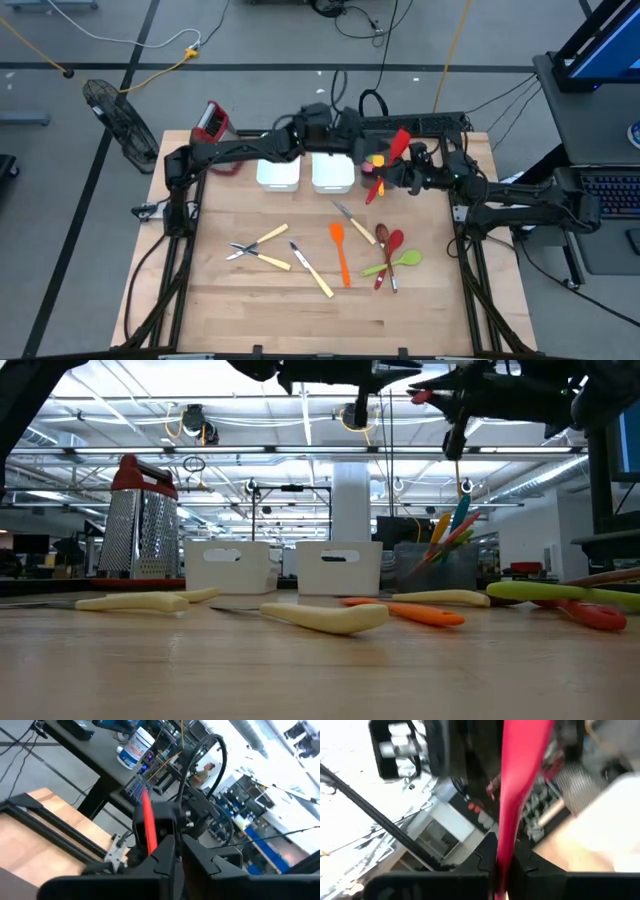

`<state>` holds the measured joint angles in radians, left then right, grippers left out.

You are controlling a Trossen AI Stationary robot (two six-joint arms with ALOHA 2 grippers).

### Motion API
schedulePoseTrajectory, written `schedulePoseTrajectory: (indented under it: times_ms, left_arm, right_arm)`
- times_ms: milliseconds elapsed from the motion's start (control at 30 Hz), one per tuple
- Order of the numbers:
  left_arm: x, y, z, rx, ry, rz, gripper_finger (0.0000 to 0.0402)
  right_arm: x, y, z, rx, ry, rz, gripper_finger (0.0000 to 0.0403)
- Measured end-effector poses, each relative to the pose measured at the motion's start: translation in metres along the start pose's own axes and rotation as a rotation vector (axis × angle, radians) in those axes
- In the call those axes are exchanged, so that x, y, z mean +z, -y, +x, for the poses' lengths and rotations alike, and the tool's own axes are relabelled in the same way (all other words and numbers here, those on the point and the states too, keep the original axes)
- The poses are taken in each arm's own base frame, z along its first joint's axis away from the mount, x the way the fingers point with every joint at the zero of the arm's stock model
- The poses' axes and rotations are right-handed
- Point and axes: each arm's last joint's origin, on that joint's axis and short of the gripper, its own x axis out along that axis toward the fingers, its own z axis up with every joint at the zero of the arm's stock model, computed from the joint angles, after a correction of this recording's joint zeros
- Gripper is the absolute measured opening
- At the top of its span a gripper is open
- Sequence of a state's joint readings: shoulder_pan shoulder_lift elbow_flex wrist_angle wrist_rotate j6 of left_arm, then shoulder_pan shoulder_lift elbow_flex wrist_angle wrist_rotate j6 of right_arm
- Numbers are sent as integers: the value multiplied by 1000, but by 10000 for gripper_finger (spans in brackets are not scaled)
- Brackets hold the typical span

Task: Pick & Place Kitchen Items
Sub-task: Put the red spatula into the black bin

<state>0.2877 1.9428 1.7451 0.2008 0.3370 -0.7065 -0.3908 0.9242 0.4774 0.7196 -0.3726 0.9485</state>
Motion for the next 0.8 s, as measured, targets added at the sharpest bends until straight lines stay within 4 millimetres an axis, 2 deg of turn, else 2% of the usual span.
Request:
schedulePoseTrajectory:
  times_ms: [200, 300, 433, 533, 633, 733, 800]
  left_arm:
    - [19, -15, -16, -46, -70, 77, 59]
    - [20, -21, -20, -5, -93, 122, 62]
    - [14, -23, -19, 26, -137, 139, 62]
    - [5, -22, -17, 111, -161, 174, 63]
    - [-3, -20, -14, 167, -175, 203, 63]
    - [-7, -16, -13, 169, -180, 214, 63]
    - [-9, -14, -12, 165, -191, 222, 63]
  right_arm:
    - [5, 21, -17, -145, -128, 249, 5]
    - [14, 35, -29, -201, -159, 414, 5]
    - [31, 49, -40, -184, -242, 676, 5]
    - [43, 58, -40, -170, -346, 874, 5]
    - [57, 74, -34, -221, -337, 991, 5]
    - [76, 88, -26, -244, -316, 1015, 5]
    - [81, 98, -21, -258, -317, 1038, 6]
